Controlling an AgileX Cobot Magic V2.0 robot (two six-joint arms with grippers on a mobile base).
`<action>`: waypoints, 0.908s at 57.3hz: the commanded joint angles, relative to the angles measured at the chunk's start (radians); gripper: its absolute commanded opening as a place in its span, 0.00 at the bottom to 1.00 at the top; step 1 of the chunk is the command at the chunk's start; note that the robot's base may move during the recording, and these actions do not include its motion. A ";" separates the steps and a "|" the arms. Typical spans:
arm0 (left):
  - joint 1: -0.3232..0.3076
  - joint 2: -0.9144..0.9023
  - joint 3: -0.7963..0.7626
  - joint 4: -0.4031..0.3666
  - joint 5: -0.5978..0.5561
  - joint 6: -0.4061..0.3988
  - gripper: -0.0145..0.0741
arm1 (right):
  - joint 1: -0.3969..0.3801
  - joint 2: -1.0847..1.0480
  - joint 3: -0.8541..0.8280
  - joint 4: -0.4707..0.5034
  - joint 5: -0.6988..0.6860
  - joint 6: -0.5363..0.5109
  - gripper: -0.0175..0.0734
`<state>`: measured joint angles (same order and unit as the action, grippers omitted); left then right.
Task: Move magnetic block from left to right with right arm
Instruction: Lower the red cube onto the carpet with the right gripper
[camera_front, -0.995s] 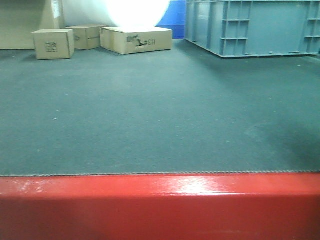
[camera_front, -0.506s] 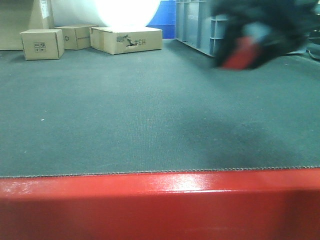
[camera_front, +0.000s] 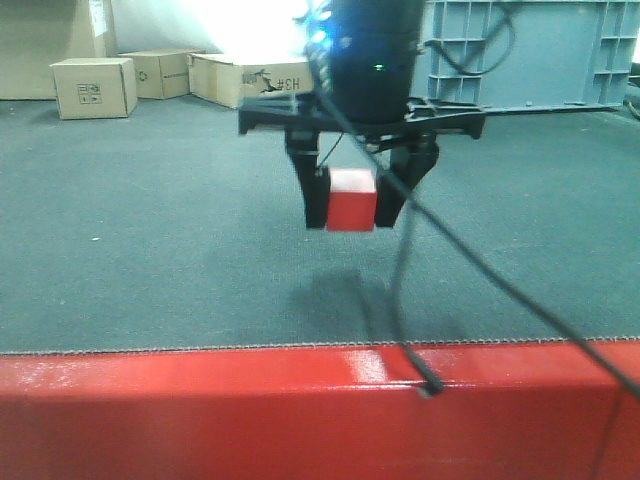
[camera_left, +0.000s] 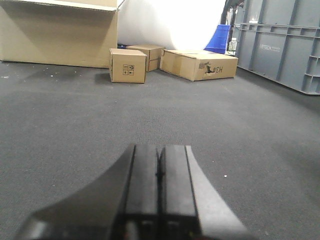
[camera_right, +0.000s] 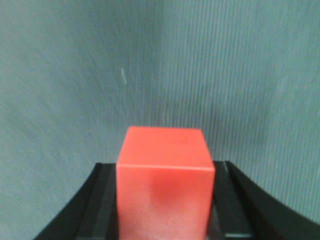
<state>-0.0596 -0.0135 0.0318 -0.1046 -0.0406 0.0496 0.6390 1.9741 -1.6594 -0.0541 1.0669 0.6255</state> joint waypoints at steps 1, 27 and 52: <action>-0.004 -0.009 0.009 -0.005 -0.091 0.002 0.02 | 0.004 -0.016 -0.089 -0.013 0.067 0.006 0.55; -0.004 -0.009 0.009 -0.005 -0.091 0.002 0.02 | 0.014 0.094 -0.205 0.032 0.104 0.006 0.81; -0.004 -0.009 0.009 -0.005 -0.091 0.002 0.02 | 0.014 0.043 -0.205 0.013 0.106 -0.032 0.81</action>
<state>-0.0596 -0.0135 0.0318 -0.1046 -0.0406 0.0496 0.6525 2.1169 -1.8306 -0.0159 1.1771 0.6192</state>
